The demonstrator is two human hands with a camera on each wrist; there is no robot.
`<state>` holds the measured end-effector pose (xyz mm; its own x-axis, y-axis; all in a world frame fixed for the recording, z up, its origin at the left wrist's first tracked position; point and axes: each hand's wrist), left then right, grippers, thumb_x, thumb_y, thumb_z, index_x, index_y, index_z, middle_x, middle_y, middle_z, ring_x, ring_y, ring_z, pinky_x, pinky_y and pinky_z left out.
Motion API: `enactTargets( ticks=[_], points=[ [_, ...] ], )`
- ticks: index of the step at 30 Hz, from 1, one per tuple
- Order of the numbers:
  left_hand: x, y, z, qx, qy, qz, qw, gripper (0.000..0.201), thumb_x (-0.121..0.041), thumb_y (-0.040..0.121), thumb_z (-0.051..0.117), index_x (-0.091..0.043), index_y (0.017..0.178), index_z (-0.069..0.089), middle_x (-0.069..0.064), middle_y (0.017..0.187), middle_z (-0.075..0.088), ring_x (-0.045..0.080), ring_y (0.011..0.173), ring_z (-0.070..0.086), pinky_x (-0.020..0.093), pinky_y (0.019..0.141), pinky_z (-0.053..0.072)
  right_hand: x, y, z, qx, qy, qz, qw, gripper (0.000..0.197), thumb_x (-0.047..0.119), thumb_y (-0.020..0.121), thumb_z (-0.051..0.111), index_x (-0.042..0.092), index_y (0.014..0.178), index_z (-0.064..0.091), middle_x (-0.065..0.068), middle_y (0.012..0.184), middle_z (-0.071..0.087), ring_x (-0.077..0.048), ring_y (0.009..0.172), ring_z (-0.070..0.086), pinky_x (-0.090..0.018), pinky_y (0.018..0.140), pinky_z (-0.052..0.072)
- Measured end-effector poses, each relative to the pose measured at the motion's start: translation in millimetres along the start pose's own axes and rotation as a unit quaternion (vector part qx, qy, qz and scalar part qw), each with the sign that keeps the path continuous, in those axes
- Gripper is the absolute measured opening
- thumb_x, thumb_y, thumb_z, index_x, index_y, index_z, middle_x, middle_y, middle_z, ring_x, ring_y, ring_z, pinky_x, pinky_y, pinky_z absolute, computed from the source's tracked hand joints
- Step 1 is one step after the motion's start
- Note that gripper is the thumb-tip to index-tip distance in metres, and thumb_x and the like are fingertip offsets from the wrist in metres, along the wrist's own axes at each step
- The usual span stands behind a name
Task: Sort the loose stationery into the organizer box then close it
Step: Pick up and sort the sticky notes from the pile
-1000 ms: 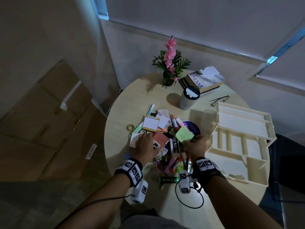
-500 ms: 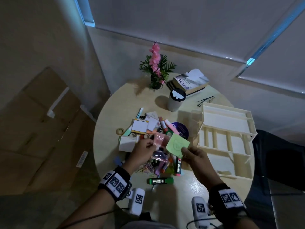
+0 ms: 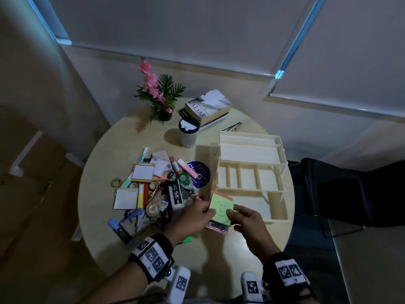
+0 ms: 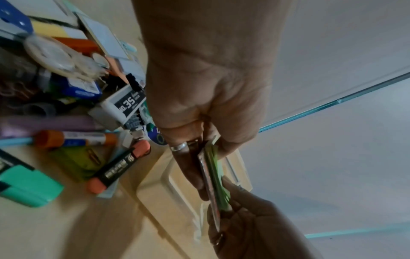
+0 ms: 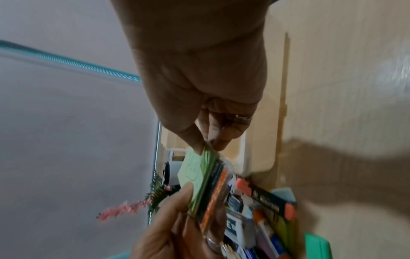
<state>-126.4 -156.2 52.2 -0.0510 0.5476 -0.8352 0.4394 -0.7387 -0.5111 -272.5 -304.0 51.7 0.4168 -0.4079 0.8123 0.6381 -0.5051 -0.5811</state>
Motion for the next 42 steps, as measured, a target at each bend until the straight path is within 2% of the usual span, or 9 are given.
enactTargets(
  ticks=[12, 15, 19, 23, 27, 30, 34, 38, 42],
  points=[
    [-11, 35, 50, -0.159, 0.269, -0.037, 0.949, 0.039, -0.024, 0.097, 0.064, -0.014, 0.134, 0.054, 0.009, 0.129, 0.056, 0.030, 0.118, 0.057, 0.041, 0.100, 0.047, 29, 81, -84, -0.042, -0.140, 0.034, 0.989, 0.018, -0.004, 0.092, 0.070, 0.003, 0.075, 0.070, -0.018, 0.092, 0.078, -0.031, 0.090, 0.076, -0.044, 0.081, 0.065],
    [-12, 36, 55, -0.191, 0.293, -0.053, 0.935, 0.027, -0.018, 0.094, 0.062, -0.019, 0.120, 0.056, 0.005, 0.114, 0.065, 0.026, 0.106, 0.065, 0.038, 0.089, 0.053, 25, 97, -82, -0.006, -0.241, 0.032, 0.970, 0.010, -0.002, 0.087, 0.069, 0.004, 0.089, 0.076, -0.016, 0.092, 0.078, -0.031, 0.089, 0.076, -0.048, 0.079, 0.065],
    [-11, 40, 59, -0.205, 0.275, -0.083, 0.936, 0.023, -0.008, 0.093, 0.061, -0.024, 0.107, 0.053, -0.004, 0.095, 0.064, 0.016, 0.087, 0.065, 0.038, 0.079, 0.059, 10, 107, -78, 0.017, -0.296, 0.037, 0.954, 0.015, -0.001, 0.099, 0.060, -0.005, 0.110, 0.070, -0.013, 0.092, 0.071, -0.013, 0.071, 0.063, -0.014, 0.048, 0.048],
    [-8, 44, 60, -0.215, 0.251, -0.096, 0.939, 0.024, -0.005, 0.093, 0.064, -0.020, 0.109, 0.057, -0.005, 0.088, 0.061, 0.015, 0.082, 0.061, 0.041, 0.078, 0.059, 5, 121, -68, 0.041, -0.290, 0.084, 0.952, 0.014, 0.002, 0.102, 0.059, -0.007, 0.110, 0.066, -0.021, 0.099, 0.070, -0.016, 0.071, 0.062, -0.020, 0.052, 0.051],
    [-5, 47, 62, -0.226, 0.239, -0.093, 0.940, 0.031, 0.003, 0.088, 0.063, -0.015, 0.113, 0.058, 0.003, 0.095, 0.064, 0.023, 0.089, 0.064, 0.047, 0.084, 0.057, 5, 133, -53, 0.019, -0.259, 0.088, 0.962, 0.021, 0.003, 0.101, 0.061, -0.002, 0.122, 0.065, -0.017, 0.116, 0.068, -0.028, 0.102, 0.064, -0.032, 0.088, 0.058],
    [-7, 48, 63, -0.224, 0.235, -0.101, 0.940, 0.037, 0.005, 0.089, 0.061, -0.016, 0.118, 0.057, 0.004, 0.097, 0.064, 0.023, 0.090, 0.065, 0.045, 0.084, 0.058, 3, 131, -40, -0.020, -0.211, 0.093, 0.973, 0.006, 0.003, 0.098, 0.065, 0.000, 0.094, 0.068, -0.012, 0.093, 0.072, -0.027, 0.086, 0.068, -0.020, 0.057, 0.059],
    [-5, 49, 65, -0.242, 0.207, -0.093, 0.943, 0.031, 0.003, 0.092, 0.061, -0.010, 0.120, 0.057, 0.014, 0.111, 0.066, 0.033, 0.104, 0.064, 0.046, 0.091, 0.055, -26, 142, -40, -0.069, -0.192, 0.059, 0.977, 0.031, 0.041, 0.074, 0.078, 0.011, 0.083, 0.074, -0.013, 0.088, 0.078, -0.025, 0.075, 0.075, -0.036, 0.066, 0.066],
    [-3, 46, 63, -0.224, 0.202, -0.103, 0.948, 0.034, 0.007, 0.094, 0.057, -0.019, 0.116, 0.055, -0.001, 0.086, 0.062, 0.017, 0.091, 0.069, 0.041, 0.076, 0.062, -24, 125, -27, -0.096, -0.197, 0.023, 0.975, 0.006, 0.027, 0.080, 0.079, 0.021, 0.079, 0.076, -0.003, 0.080, 0.077, -0.026, 0.074, 0.076, -0.050, 0.072, 0.066],
    [-8, 46, 61, -0.207, 0.200, -0.103, 0.952, 0.036, 0.009, 0.094, 0.056, -0.016, 0.120, 0.055, 0.005, 0.098, 0.064, 0.021, 0.099, 0.069, 0.043, 0.080, 0.061, -11, 120, -19, -0.109, -0.215, 0.030, 0.970, 0.010, 0.009, 0.090, 0.075, 0.003, 0.095, 0.081, -0.012, 0.086, 0.075, -0.025, 0.080, 0.071, -0.030, 0.073, 0.056]
  ],
)
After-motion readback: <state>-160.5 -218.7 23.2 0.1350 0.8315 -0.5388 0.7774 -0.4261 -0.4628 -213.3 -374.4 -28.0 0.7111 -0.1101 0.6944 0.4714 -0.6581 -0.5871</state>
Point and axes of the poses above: each hand's wrist, its own y-axis towards the middle knuckle, its own z-axis out of the palm, x = y × z
